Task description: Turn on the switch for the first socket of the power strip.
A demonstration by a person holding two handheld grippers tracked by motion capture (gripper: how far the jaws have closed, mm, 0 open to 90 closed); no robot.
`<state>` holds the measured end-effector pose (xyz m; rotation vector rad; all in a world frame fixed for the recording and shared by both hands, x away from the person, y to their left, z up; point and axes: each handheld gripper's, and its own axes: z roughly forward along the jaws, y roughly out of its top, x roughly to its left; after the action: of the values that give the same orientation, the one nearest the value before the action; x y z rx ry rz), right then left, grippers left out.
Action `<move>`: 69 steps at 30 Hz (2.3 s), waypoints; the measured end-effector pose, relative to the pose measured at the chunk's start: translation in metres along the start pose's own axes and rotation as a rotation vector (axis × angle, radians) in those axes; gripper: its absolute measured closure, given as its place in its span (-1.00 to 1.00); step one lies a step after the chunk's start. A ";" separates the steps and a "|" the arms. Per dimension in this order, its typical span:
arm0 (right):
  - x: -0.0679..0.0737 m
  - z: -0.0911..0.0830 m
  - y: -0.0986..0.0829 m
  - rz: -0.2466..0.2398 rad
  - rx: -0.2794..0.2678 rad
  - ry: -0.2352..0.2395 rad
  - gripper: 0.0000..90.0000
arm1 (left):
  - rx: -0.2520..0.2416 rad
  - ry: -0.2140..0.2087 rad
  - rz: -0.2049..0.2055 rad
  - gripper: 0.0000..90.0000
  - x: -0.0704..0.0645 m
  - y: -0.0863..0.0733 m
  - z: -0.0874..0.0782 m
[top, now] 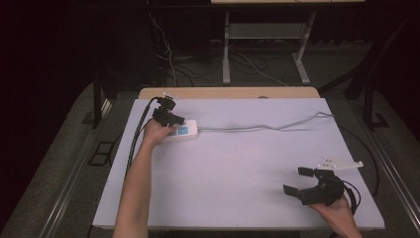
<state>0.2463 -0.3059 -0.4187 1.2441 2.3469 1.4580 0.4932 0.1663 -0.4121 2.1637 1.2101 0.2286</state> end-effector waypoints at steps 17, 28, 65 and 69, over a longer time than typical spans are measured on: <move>0.000 -0.001 0.000 0.000 -0.007 -0.001 -1.00 | -0.058 0.025 -0.018 0.98 -0.003 -0.002 -0.011; 0.000 -0.001 0.000 0.000 -0.009 -0.002 -1.00 | -0.093 0.039 -0.013 0.97 -0.006 -0.002 -0.034; 0.002 -0.003 0.000 0.006 -0.026 -0.001 -1.00 | -0.236 -0.066 -0.018 -1.00 -0.051 -0.068 -0.117; 0.001 -0.004 0.000 0.009 -0.025 -0.001 -1.00 | -0.262 -0.086 -0.007 -1.00 -0.059 -0.081 -0.122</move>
<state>0.2438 -0.3078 -0.4168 1.2500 2.3187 1.4844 0.3499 0.2028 -0.3574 1.9227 1.0751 0.2726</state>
